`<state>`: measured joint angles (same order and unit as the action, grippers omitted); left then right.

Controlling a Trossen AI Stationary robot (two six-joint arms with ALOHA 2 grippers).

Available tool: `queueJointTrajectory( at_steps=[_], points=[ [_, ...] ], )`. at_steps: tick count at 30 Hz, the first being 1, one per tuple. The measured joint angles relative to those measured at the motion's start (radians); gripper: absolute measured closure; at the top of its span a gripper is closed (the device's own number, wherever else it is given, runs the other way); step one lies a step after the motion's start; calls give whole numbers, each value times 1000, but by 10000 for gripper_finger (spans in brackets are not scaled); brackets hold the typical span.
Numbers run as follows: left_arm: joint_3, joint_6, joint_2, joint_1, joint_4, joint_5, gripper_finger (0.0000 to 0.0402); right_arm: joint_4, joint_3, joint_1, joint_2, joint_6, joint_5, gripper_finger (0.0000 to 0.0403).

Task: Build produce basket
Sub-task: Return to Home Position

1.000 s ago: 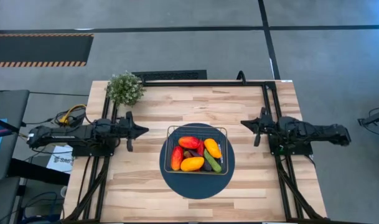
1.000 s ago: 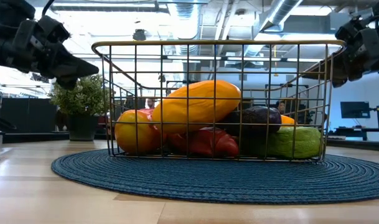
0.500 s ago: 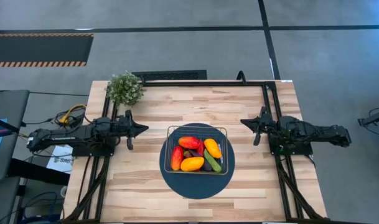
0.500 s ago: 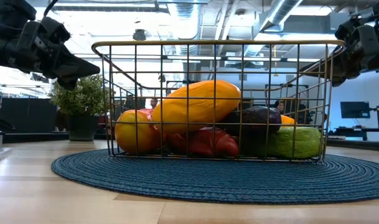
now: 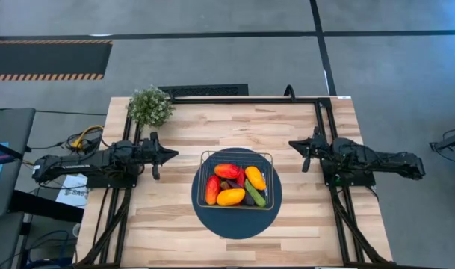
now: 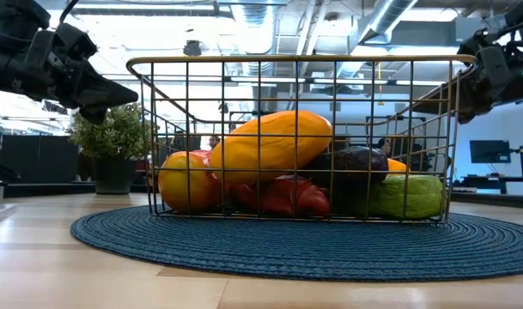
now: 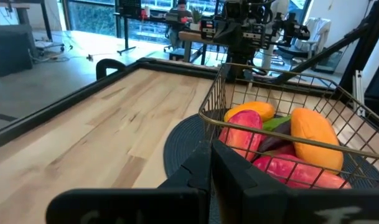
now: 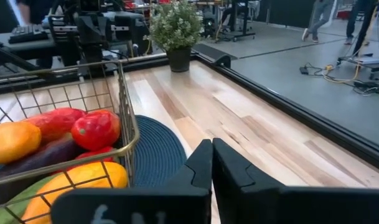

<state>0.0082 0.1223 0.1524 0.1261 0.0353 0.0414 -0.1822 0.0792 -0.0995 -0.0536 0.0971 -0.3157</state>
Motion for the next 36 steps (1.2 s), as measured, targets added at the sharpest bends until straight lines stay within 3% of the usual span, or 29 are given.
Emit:
queueJointTrajectory(
  at_steps=[36],
  points=[
    [-2, 19, 0, 0, 1, 3, 401, -3, -2, -1, 0, 0, 0, 375]
  ],
)
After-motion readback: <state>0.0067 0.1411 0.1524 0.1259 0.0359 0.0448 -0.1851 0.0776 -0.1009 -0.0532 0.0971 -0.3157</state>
